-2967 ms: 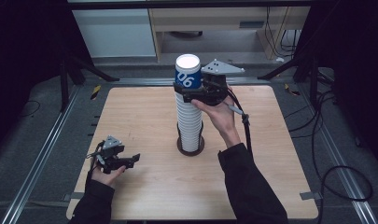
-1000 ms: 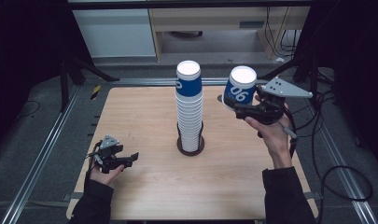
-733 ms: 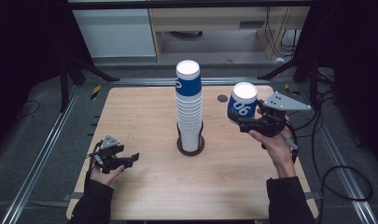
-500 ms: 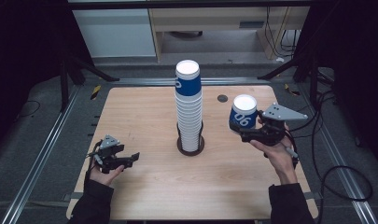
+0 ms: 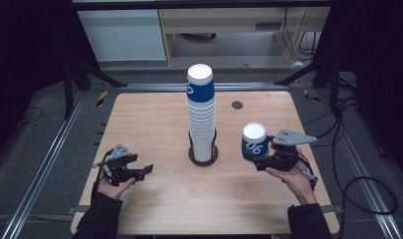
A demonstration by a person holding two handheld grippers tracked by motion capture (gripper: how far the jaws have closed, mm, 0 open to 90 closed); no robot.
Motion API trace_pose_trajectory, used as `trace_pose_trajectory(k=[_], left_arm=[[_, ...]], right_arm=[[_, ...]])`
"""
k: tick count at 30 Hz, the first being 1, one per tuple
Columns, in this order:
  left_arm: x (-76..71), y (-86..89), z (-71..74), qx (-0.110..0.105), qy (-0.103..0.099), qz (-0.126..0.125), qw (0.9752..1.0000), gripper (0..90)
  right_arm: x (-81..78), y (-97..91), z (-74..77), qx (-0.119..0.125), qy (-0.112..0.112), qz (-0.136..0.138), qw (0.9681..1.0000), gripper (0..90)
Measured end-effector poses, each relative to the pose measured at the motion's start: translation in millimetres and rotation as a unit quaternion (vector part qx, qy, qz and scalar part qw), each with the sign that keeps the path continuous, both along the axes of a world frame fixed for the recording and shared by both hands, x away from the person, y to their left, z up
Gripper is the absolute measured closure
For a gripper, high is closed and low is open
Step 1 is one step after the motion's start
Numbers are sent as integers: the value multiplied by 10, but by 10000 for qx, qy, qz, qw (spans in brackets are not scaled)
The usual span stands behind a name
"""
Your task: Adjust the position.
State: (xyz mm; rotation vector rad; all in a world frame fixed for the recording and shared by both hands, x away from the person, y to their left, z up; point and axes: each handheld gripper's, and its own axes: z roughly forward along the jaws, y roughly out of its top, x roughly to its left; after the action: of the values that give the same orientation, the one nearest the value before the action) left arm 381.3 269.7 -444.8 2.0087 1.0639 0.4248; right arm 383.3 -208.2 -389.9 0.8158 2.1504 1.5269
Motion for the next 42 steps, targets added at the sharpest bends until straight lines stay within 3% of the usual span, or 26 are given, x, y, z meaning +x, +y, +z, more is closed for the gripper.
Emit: trace_pose_trajectory(k=[6, 11, 16, 26, 33, 39, 42], left_arm=[[-43, -95, 42, 14, -3, -272, 9996, 218], [-88, -202, 101, 0, -28, -511, 9987, 218], [-136, -315, 168, -39, -56, -812, 9967, 217], [-172, -507, 328, -37, -80, -1350, 9908, 211], [-153, -712, 475, -158, -137, -1689, 9854, 204], [-179, -900, 514, -103, -100, -1975, 9802, 201], [-195, -955, 503, -97, -62, -2049, 9787, 201]], right_arm=[[-26, 133, -110, -343, 136, 355, 9987, 202], [-60, 278, -162, -666, 150, 714, 9951, 201], [-79, 368, -200, -792, 179, 957, 9921, 200], [-61, 567, -256, -979, 204, 1406, 9850, 200], [-41, 710, -296, -1045, 271, 1696, 9796, 200], [-63, 802, -369, -1221, 328, 1870, 9742, 200], [-78, 848, -399, -1296, 349, 1954, 9715, 201]])
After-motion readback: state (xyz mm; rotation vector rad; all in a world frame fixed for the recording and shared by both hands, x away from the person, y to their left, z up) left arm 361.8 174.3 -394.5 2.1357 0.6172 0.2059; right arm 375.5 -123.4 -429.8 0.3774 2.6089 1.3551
